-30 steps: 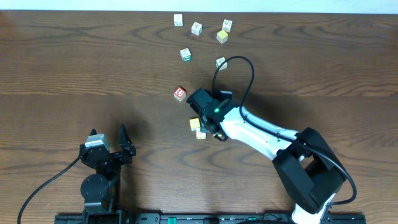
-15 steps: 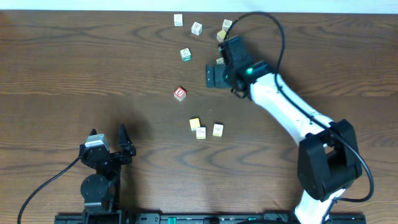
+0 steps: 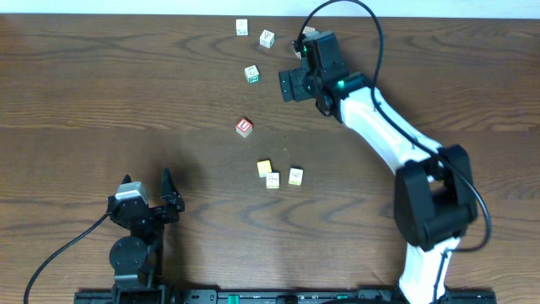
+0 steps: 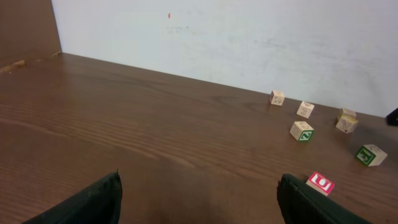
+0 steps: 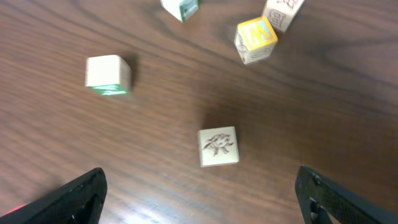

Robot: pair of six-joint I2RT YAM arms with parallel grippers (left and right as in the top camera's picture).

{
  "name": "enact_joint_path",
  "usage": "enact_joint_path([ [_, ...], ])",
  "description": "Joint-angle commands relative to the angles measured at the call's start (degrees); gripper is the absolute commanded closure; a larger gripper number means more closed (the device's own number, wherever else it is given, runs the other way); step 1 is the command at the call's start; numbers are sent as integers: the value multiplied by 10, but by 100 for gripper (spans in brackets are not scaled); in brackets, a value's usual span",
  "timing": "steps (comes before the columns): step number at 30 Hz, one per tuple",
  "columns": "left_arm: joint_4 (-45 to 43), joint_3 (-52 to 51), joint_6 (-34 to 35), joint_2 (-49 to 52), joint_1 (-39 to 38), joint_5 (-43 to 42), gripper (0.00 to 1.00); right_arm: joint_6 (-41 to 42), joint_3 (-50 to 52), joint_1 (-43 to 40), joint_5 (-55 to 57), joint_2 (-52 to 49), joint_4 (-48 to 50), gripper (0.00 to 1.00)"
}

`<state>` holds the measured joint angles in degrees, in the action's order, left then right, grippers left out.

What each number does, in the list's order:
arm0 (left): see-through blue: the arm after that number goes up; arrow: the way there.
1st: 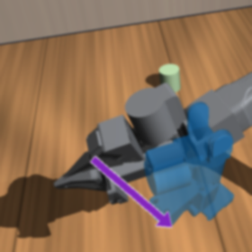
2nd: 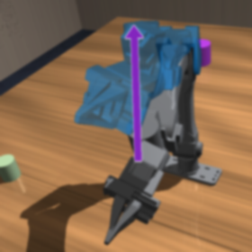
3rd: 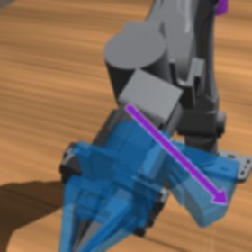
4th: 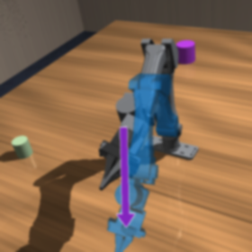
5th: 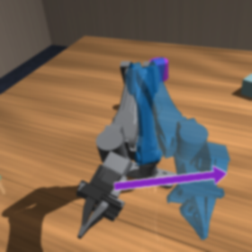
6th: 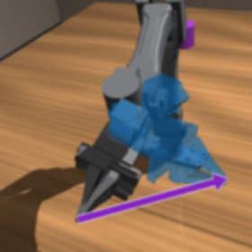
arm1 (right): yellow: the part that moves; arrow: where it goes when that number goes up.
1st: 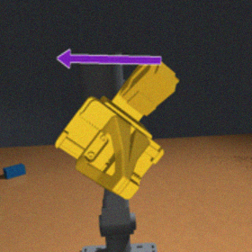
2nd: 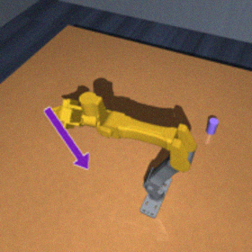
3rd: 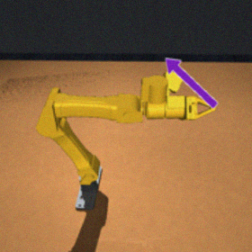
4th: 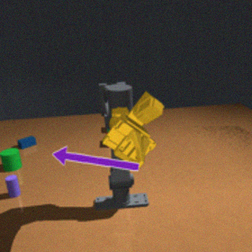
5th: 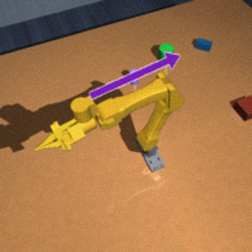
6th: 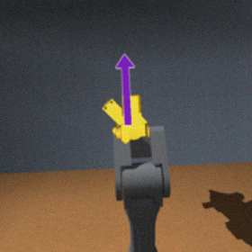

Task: Lift 5 blocks
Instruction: 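Move the right gripper up to the ladybug block, then close the right gripper on the ladybug block and lift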

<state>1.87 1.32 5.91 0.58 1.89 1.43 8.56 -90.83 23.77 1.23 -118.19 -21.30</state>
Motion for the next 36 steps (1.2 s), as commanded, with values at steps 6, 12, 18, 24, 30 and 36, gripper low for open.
enact_joint_path([
  [6,23,-11,-5,-3,3,5,20,-45,-106,-12,2,-104,-34,18],
  [12,23,-11,-5,-3,3,5,20,-46,-112,-12,2,-145,-29,18],
  [18,23,-11,-5,-3,3,5,20,-46,-112,-14,2,-162,-21,24],
  [24,23,-11,-5,-3,3,5,20,-48,-112,-14,2,-162,-11,33],
  [30,23,-11,-5,-3,3,5,20,-48,-112,-14,19,-162,-10,46],
  [36,22,-11,-5,-3,3,5,20,-48,-112,-15,20,-162,-13,57],
])
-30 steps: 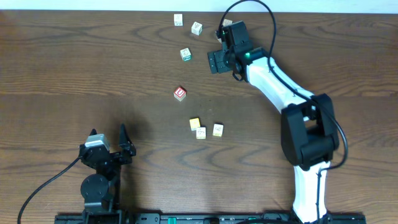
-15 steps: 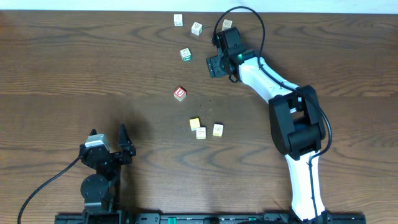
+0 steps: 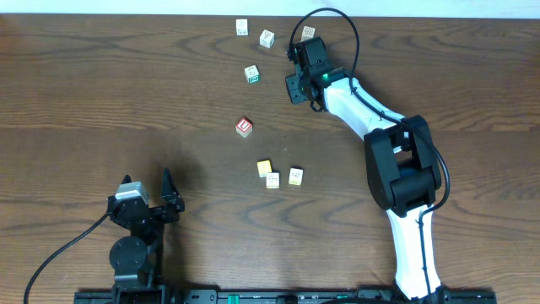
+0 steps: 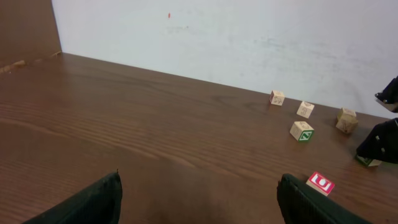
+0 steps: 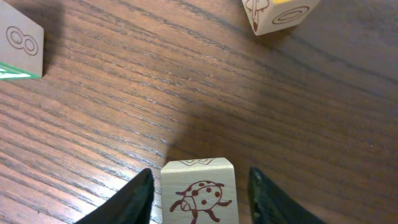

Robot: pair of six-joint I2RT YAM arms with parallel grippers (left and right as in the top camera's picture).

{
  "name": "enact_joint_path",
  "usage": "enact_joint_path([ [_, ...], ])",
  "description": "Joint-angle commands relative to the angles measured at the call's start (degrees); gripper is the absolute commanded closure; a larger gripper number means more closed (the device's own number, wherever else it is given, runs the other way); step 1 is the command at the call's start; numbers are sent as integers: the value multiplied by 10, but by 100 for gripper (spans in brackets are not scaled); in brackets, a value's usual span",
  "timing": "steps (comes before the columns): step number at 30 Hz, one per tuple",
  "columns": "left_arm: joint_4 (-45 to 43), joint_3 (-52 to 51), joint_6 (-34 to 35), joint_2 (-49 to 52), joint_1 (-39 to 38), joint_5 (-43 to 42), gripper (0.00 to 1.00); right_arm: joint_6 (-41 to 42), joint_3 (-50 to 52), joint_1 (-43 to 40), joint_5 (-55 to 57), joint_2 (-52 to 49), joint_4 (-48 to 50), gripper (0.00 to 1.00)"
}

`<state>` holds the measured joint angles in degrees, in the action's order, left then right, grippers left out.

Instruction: Lift 5 blocks

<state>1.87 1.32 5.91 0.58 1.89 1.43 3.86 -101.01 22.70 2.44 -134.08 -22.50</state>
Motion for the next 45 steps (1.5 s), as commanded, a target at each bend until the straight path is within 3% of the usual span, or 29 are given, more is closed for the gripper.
enact_joint_path([
  [1,23,-11,-5,-3,3,5,20,-1,-10,-4,8,-3,-1,58],
  [9,23,-11,-5,-3,3,5,20,-1,-54,-4,7,-3,-54,71],
  [14,23,-11,-5,-3,3,5,20,7,-159,-4,8,2,-169,80],
  [17,23,-11,-5,-3,3,5,20,32,-201,-4,9,23,-235,98],
  [26,22,-11,-5,-3,3,5,20,103,-184,-1,77,187,-404,99],
  [31,22,-11,-5,-3,3,5,20,138,-54,9,141,322,-430,99],
  [38,23,-11,-5,-3,3,5,20,173,293,15,143,607,-340,98],
  [41,23,-11,-5,-3,3,5,20,191,415,25,132,696,-289,86],
  [45,22,-11,-5,-3,3,5,20,222,508,41,92,730,-232,82],
])
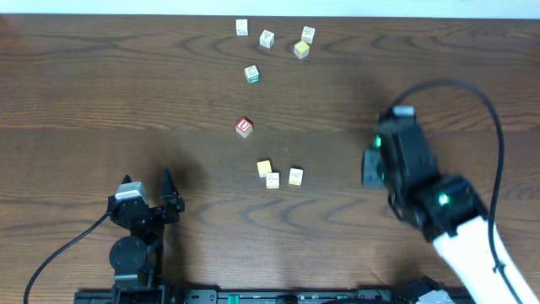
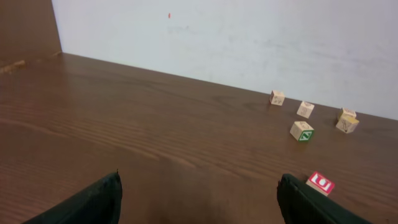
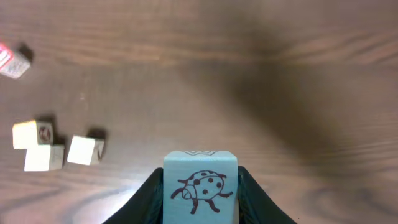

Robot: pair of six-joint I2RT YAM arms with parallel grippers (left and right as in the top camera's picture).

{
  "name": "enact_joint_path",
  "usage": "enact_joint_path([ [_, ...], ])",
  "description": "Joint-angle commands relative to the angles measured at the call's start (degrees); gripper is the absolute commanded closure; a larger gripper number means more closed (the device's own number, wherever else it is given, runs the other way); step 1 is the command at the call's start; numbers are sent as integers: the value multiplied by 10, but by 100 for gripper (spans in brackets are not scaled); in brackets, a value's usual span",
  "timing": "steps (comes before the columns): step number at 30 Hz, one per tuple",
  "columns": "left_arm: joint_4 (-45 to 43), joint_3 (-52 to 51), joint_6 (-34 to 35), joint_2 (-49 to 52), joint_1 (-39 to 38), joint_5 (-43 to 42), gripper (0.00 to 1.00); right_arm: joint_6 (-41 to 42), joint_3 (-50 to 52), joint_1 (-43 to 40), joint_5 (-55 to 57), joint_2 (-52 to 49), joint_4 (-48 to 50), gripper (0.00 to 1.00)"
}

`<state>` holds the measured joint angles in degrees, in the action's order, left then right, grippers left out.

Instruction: Lift 5 blocks

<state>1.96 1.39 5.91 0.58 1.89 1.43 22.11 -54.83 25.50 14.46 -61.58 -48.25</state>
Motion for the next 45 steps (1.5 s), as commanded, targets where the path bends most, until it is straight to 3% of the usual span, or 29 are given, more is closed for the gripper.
enact_joint_path([
  [1,22,-12,-5,-3,3,5,20,43,63,16,-37,-2,46,82],
  [9,22,-12,-5,-3,3,5,20,51,88,34,-106,-156,200,87],
  [15,21,-12,-5,-3,3,5,20,72,87,48,-127,-240,256,90],
  [24,22,-12,-5,-3,3,5,20,72,88,87,-128,-258,265,86],
  [45,21,-12,-5,-3,3,5,20,88,88,87,-109,-311,285,83],
])
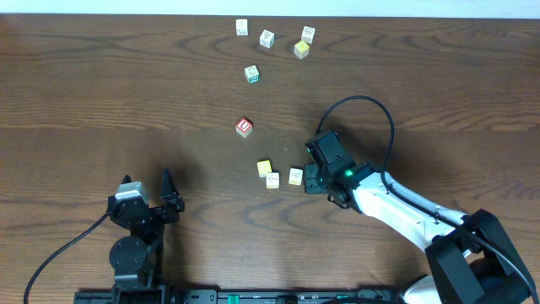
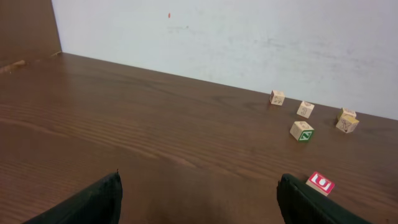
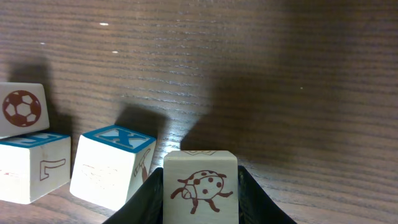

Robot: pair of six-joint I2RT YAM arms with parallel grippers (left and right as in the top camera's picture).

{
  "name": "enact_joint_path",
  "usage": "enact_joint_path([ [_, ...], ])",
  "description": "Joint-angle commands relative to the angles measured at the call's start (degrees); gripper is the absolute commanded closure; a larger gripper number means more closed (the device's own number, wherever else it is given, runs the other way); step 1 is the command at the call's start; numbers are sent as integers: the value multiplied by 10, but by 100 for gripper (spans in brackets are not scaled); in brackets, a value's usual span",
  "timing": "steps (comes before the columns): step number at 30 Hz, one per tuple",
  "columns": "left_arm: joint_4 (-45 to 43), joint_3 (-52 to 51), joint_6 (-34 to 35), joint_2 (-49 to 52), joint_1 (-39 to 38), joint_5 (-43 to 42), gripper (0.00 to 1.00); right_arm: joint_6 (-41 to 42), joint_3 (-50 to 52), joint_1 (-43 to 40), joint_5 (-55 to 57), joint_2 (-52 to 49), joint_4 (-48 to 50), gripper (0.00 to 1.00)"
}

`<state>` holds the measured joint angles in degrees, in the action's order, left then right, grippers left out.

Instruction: Lift 5 blocks

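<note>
My right gripper (image 3: pixel 200 199) is shut on a pale wooden block with a ladybug drawing (image 3: pixel 200 180). It holds the block low over the table, right beside a block with a blue X (image 3: pixel 112 165). In the overhead view the right gripper (image 1: pixel 310 179) sits just right of a cluster of three blocks (image 1: pixel 274 175) at mid-table, and the ladybug block is hidden under it. Whether the block touches the table cannot be told. My left gripper (image 2: pixel 199 193) is open and empty near the front left of the table (image 1: pixel 101 101).
A soccer-ball block (image 3: pixel 23 109) and a blue-lettered block (image 3: pixel 34 168) lie left of the X block. A red U block (image 1: pixel 244 127) lies farther back, then a green block (image 1: pixel 251 74). Several more blocks, one of them yellow (image 1: pixel 300 49), lie along the far edge.
My right gripper held the ladybug block high over the table, to the right of the cluster. Now it is low, close beside the X block. The left arm has not moved.
My right gripper was open above the ladybug block among the far blocks. Then its fingers stood on either side of the block on the table. Later it held the block high over the right of the table, and now low beside the three-block cluster.
</note>
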<state>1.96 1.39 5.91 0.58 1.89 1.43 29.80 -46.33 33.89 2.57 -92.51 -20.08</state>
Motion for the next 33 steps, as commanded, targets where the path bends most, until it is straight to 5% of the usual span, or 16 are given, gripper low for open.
enact_joint_path([
  [1,21,-12,-5,-3,3,5,20,11,3,3,10,-2,4,81],
  [22,22,-12,-5,-3,3,5,20,81,3,3,10,-2,-3,59],
  [33,21,-12,-5,-3,3,5,20,52,2,3,10,0,6,60],
])
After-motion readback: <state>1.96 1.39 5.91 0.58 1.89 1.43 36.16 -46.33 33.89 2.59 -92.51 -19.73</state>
